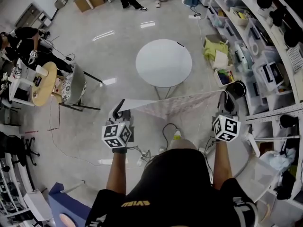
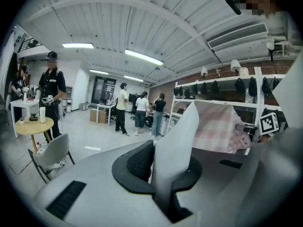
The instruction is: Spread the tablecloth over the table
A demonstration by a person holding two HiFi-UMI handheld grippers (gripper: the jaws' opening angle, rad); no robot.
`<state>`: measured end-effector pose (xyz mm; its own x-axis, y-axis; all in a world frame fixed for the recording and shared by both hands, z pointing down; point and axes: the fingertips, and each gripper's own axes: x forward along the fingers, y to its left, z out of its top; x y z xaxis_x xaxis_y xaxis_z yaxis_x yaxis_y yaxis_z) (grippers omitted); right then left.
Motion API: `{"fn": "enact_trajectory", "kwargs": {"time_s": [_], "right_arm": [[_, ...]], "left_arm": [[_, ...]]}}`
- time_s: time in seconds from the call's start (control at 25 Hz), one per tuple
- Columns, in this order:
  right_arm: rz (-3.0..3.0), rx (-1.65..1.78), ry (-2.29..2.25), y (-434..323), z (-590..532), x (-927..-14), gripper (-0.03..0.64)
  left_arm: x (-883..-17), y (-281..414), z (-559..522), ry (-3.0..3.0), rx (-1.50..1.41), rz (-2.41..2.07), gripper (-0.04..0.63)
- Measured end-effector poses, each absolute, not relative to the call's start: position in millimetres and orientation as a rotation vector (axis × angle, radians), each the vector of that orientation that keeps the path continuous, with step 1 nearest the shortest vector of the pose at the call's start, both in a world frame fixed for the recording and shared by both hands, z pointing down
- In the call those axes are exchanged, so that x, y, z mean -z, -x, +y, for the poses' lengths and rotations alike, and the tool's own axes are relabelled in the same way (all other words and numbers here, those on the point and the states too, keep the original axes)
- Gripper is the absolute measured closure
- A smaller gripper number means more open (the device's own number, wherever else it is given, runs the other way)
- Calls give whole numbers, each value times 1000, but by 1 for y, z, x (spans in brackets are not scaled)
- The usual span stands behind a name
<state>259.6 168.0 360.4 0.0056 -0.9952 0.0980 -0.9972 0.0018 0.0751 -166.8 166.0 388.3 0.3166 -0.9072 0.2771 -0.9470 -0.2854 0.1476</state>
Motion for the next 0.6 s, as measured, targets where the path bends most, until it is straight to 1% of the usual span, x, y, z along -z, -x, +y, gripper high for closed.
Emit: {"fn": "enact_trajectory", "kwargs": {"time_s": [0.16,0.32,0.6], "right_arm": [[-2173,-56,-2129,-275,120,-361,606],[-2214,-68,-2085,-297,89,-361,605],[-2251,-95,-2062,-315,36,-365,604]], "left_arm": [[-384,152,127,-2282,-230,-1700,569],[-386,132,105,-2226,-224,-1734,569],[-386,116,65,-2187,-266,-1781,568]]}}
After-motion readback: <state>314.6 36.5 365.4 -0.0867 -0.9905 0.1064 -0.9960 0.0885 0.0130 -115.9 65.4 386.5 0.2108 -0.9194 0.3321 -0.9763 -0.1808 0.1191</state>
